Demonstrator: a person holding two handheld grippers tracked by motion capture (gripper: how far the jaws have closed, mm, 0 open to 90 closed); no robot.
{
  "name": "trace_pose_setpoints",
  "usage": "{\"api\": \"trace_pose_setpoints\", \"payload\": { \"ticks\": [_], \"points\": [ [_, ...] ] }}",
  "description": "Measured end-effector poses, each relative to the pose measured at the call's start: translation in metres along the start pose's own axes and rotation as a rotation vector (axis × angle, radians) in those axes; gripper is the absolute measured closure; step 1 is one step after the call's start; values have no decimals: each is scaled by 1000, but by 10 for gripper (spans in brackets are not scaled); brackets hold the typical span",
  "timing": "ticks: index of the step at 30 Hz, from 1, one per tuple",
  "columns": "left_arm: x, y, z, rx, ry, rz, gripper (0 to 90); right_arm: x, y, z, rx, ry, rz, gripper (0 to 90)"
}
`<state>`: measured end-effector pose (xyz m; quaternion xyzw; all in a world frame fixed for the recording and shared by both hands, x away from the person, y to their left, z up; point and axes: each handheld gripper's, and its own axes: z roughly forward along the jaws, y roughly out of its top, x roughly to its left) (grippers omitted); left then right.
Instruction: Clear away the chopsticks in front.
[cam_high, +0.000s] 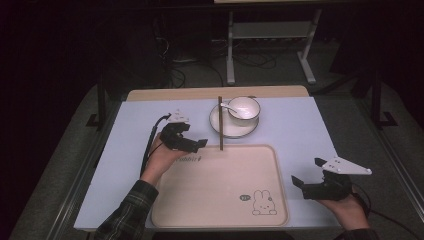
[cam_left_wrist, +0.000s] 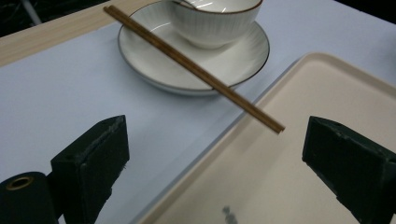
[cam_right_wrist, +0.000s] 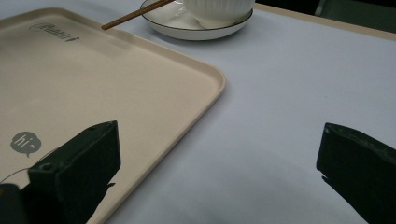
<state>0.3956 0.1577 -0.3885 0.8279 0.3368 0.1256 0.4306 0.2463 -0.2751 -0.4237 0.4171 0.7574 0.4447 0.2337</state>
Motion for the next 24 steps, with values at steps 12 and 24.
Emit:
{"api": "trace_pose_setpoints", "payload": {
  "ticks": [12, 24],
  "points": [
    [-2, 35, 48, 74, 25, -6, 165, -1, 0, -1, -3, 2, 6, 0],
    [4, 44, 97, 171, 54, -50, 330, -3, -2, -4, -14, 3, 22, 0]
  ]
}}
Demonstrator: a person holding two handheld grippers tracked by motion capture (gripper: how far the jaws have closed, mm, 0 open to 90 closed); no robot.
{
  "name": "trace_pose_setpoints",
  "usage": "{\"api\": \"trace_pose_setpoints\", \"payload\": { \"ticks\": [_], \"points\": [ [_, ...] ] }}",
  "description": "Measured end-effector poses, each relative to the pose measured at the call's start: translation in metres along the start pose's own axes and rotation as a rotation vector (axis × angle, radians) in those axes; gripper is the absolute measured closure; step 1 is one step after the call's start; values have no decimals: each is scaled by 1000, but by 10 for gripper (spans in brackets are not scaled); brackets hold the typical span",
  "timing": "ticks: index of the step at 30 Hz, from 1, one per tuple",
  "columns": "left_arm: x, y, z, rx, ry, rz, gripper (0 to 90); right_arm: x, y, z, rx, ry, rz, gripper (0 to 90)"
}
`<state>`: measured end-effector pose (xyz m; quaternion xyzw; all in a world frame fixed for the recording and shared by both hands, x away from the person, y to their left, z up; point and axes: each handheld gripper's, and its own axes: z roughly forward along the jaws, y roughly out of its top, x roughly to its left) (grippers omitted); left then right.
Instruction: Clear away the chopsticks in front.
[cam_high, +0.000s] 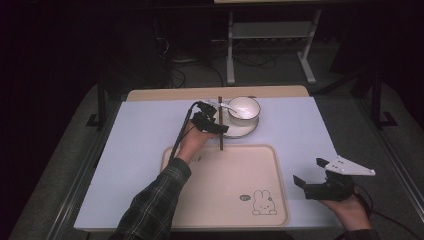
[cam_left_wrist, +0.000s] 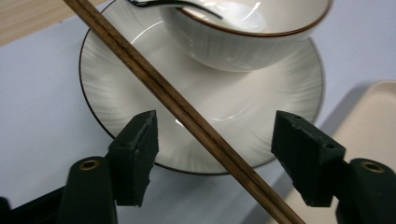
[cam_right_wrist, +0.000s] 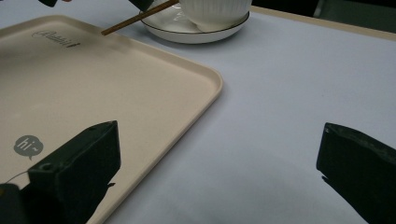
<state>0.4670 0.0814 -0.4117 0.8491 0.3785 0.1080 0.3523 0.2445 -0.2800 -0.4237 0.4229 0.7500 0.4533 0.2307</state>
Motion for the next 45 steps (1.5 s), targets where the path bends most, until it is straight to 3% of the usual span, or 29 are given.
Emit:
{"api": "trace_pose_setpoints", "payload": {
  "ticks": [13, 30, 38, 45],
  "points": [
    [0, 2, 17, 51, 18, 10, 471, -1, 0, -1, -3, -1, 5, 0],
    [14, 9, 27, 51, 84, 23, 666, -2, -1, -2, -3, -5, 9, 0],
    [25, 14, 31, 40, 92, 31, 738, -3, -1, -3, -9, -4, 12, 0],
    [25, 19, 36, 40, 96, 59, 777, -4, -2, -4, -12, -4, 15, 0]
  ]
}}
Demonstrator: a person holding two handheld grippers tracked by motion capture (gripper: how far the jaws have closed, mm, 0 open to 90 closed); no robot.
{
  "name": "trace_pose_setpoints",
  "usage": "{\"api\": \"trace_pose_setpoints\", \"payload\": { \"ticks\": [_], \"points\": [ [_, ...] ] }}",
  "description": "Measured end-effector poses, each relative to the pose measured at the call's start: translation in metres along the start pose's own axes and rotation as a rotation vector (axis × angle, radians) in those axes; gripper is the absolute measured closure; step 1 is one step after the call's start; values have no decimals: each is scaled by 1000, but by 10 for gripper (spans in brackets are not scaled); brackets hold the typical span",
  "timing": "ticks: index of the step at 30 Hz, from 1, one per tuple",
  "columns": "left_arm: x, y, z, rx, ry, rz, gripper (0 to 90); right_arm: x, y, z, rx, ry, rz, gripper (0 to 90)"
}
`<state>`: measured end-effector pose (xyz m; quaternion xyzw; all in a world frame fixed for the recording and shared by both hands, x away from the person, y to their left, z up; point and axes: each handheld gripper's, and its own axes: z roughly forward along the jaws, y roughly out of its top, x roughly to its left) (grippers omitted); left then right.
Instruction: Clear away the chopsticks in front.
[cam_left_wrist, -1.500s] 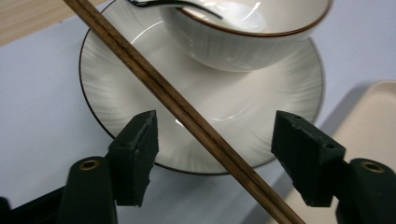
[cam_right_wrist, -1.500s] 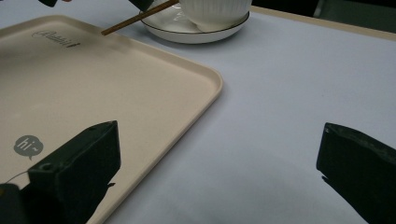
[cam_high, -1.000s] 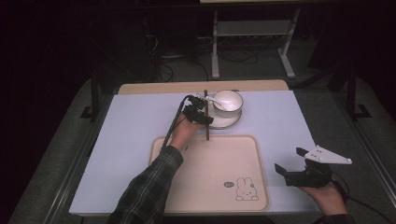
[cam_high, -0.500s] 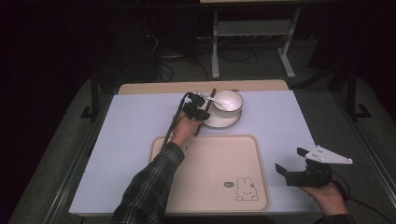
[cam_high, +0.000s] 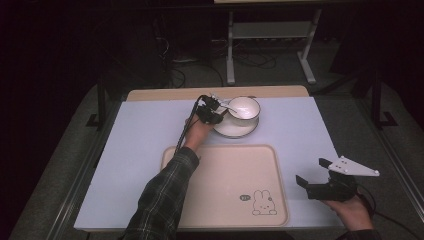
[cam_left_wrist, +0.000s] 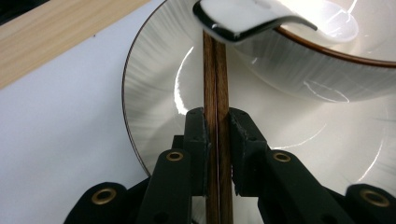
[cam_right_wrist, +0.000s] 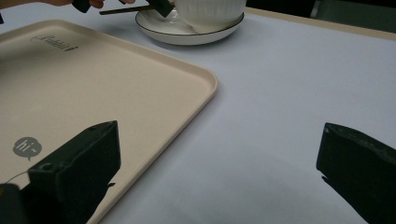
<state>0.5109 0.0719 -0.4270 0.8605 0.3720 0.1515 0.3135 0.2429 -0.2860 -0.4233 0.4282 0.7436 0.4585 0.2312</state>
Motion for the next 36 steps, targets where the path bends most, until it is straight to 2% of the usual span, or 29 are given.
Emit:
{"api": "trace_pose_setpoints", "payload": {
  "ticks": [2, 7, 10, 12, 15, 20, 24, 29, 36],
  "points": [
    [0, 0, 0, -2, -1, -3, 777, 0, 0, 0, 0, -1, 1, 0],
    [1, 0, -4, -12, 4, -10, 656, 0, 0, -1, 0, 0, 1, 0],
    [3, -3, -19, -33, -22, -5, 618, 0, 0, -1, 0, 0, 1, 0],
    [6, -7, -30, -68, -40, -20, 603, 1, -1, -1, 0, 1, -2, 0],
    [12, -13, -46, -106, -58, -39, 611, 1, 0, -1, 2, 2, -5, 0],
    [20, -27, -60, -127, -77, -52, 698, 3, 0, 0, 4, 6, -11, 0],
    [25, -35, -61, -129, -91, -69, 732, 4, 1, 1, 7, 6, -14, 0],
    [28, -41, -55, -137, -128, -98, 746, 2, 0, 1, 8, 2, -11, 0],
    [23, -41, -50, -130, -125, -87, 772, 2, -1, 0, 10, -2, -7, 0]
  ]
}}
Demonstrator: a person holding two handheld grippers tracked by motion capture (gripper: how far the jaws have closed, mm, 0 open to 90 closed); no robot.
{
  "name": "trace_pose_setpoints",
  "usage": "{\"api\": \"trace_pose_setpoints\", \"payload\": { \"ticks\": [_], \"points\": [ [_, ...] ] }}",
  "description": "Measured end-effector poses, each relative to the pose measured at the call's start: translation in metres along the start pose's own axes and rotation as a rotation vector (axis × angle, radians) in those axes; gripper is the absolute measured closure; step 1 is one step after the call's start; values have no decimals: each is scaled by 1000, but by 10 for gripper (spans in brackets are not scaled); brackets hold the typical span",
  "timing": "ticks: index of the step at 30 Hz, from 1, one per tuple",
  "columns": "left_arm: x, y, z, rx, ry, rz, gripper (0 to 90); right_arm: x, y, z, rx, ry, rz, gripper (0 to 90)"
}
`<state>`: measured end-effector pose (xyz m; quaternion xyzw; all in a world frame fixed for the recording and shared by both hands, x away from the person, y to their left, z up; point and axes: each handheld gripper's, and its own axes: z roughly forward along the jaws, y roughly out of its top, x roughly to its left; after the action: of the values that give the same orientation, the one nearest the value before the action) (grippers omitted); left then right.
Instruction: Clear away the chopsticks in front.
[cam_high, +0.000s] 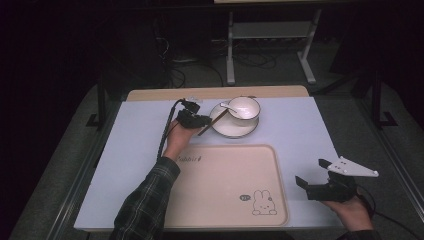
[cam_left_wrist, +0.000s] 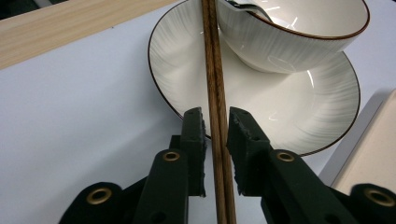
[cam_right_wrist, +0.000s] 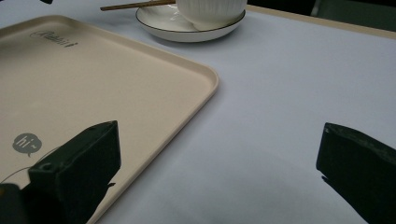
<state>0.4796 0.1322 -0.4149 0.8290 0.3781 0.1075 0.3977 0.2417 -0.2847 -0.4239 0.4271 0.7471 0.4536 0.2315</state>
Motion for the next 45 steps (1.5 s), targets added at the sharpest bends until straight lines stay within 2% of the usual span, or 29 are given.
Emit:
{"api": "trace_pose_setpoints", "payload": {
  "ticks": [7, 17, 27, 35, 45],
  "points": [
    [5, -5, 1, -2, -10, -31, 804, 0, 0, 0, 1, 1, -2, 0],
    [2, -6, 2, -3, -23, -32, 804, 1, 0, 0, 0, 0, -2, 0],
    [1, -11, 9, 34, -22, -25, 815, 0, 0, -1, -2, -2, 0, 0],
    [3, -16, 10, 37, -31, -47, 839, 0, 0, -1, -1, -2, -1, 0],
    [5, -17, 4, 28, -15, -75, 855, 0, 0, -2, -1, -4, 1, 0]
  ]
}}
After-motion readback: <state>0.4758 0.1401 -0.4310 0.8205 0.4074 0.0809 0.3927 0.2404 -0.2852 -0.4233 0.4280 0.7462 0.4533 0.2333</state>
